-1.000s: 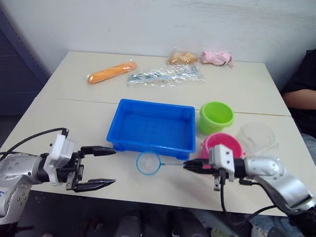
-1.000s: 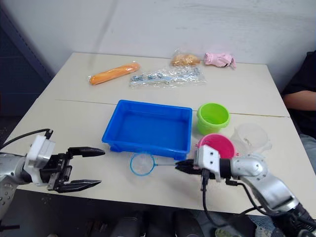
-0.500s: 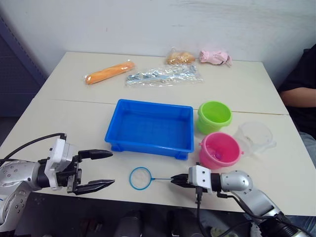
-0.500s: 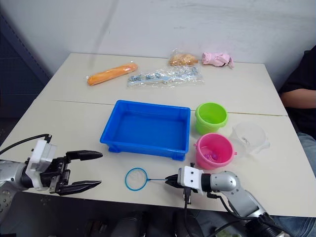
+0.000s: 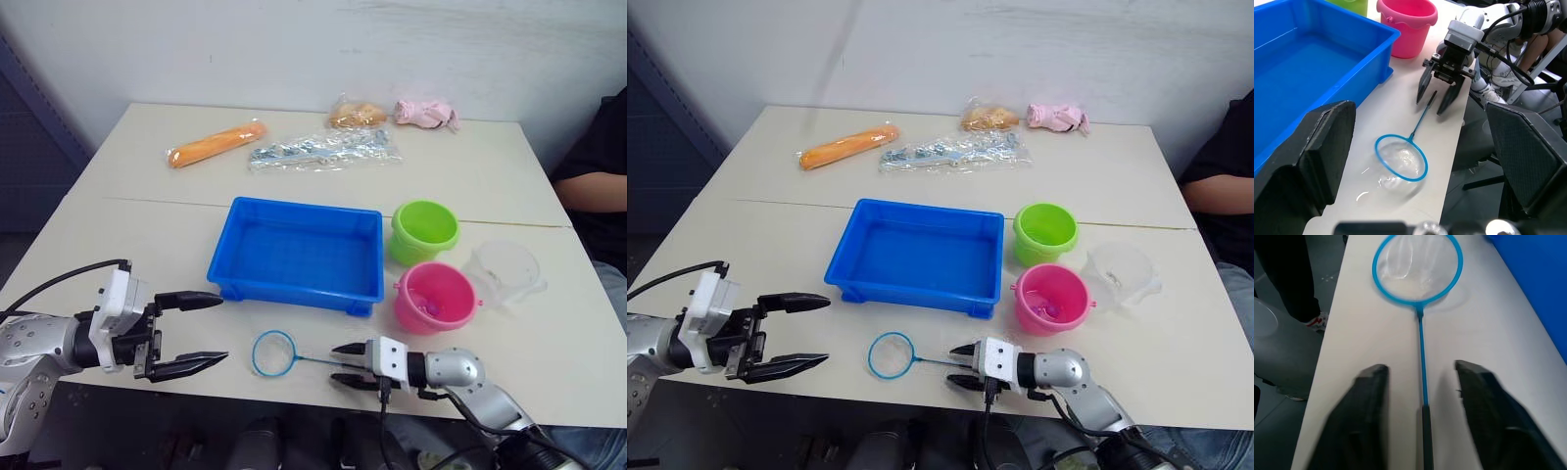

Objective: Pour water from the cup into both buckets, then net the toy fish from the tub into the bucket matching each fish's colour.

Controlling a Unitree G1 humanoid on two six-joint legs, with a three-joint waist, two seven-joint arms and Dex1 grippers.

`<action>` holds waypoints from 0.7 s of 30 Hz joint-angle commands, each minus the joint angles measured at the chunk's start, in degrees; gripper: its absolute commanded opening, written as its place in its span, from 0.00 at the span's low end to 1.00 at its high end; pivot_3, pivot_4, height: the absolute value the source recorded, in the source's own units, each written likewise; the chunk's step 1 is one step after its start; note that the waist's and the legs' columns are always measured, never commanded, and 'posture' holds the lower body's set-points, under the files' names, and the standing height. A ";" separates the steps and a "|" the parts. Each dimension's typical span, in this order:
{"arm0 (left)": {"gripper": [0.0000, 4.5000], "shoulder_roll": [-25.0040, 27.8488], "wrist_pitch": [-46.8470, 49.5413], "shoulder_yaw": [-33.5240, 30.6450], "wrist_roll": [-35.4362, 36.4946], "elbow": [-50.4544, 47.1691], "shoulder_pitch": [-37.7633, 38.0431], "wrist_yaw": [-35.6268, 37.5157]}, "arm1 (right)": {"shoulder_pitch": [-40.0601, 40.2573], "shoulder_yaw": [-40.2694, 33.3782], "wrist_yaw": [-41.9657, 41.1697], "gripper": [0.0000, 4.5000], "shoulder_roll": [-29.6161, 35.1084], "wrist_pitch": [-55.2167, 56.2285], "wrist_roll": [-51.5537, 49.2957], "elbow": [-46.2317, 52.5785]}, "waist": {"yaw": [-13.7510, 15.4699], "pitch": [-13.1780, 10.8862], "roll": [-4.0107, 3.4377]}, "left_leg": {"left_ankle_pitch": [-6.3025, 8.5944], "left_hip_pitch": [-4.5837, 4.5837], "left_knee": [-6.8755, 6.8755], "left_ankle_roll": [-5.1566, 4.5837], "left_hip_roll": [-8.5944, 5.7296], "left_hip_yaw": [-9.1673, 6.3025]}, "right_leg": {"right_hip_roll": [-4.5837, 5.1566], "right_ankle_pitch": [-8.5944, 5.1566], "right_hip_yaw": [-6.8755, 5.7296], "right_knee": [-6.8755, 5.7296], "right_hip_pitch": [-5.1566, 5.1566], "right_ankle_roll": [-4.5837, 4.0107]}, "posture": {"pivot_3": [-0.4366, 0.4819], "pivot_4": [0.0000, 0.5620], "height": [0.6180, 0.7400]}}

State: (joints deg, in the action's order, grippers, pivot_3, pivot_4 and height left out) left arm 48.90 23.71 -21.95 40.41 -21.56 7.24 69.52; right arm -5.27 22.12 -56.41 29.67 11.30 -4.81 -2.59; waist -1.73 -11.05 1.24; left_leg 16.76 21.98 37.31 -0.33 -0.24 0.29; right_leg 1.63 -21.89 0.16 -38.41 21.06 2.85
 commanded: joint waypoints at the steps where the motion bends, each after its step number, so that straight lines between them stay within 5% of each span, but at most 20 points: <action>1: 1.00 0.70 0.13 -1.63 0.84 -0.89 0.14 -0.32 | 0.65 -1.64 -3.13 0.92 1.17 -0.78 -3.91 2.75 | 0.05 0.00 0.00 | 0.00 0.00 0.00 0.00 0.00 0.00 | 0.00 0.00 0.00 0.00 0.00 0.00 | 0.48 0.27 1.00; 2: 1.00 0.79 0.21 -1.94 0.77 -0.80 0.48 -0.31 | 1.06 -2.19 -4.17 0.99 1.82 -1.11 -5.23 3.82 | 0.07 0.00 0.00 | 0.00 0.00 0.00 0.00 0.00 0.00 | 0.00 0.00 0.00 0.01 0.00 0.00 | 0.48 0.27 1.00; 9: 1.00 0.68 -0.50 -5.09 -1.23 1.49 4.17 -1.12 | 6.12 -11.94 -8.85 0.99 9.82 -6.33 -17.37 15.69 | 0.14 -0.01 -0.02 | 0.00 -0.01 -0.07 0.00 0.00 0.00 | 0.01 0.00 0.00 0.12 -0.04 0.00 | 0.48 0.27 1.00; 17: 1.00 -0.18 -10.20 -7.71 -8.34 9.56 5.41 -2.33 | 19.94 -37.03 -5.54 0.99 15.69 -7.69 -26.28 27.15 | 0.30 -0.02 -0.04 | 0.04 -0.18 -0.23 0.00 0.00 -0.09 | 0.01 0.00 -0.10 0.50 -0.36 0.00 | 0.48 0.27 1.00; 21: 1.00 -0.85 -18.30 -5.89 -14.16 18.47 1.29 -4.59 | 27.06 -51.35 -12.53 0.99 19.22 -8.61 -31.01 24.29 | 0.44 -0.04 -0.09 | 0.14 -0.46 -0.27 -0.08 0.00 -0.03 | 0.03 0.00 -0.06 0.62 -0.68 0.00 | 0.48 0.27 1.00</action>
State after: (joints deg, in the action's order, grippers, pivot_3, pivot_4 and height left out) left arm 48.19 9.30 -28.02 28.98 -6.00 10.29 66.21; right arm 20.87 -22.75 -64.91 47.50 1.05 -33.53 23.10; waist -1.30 -11.08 1.15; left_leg 16.90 21.51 37.04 -0.42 -0.25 0.27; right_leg 1.66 -21.89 0.10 -37.79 20.37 2.85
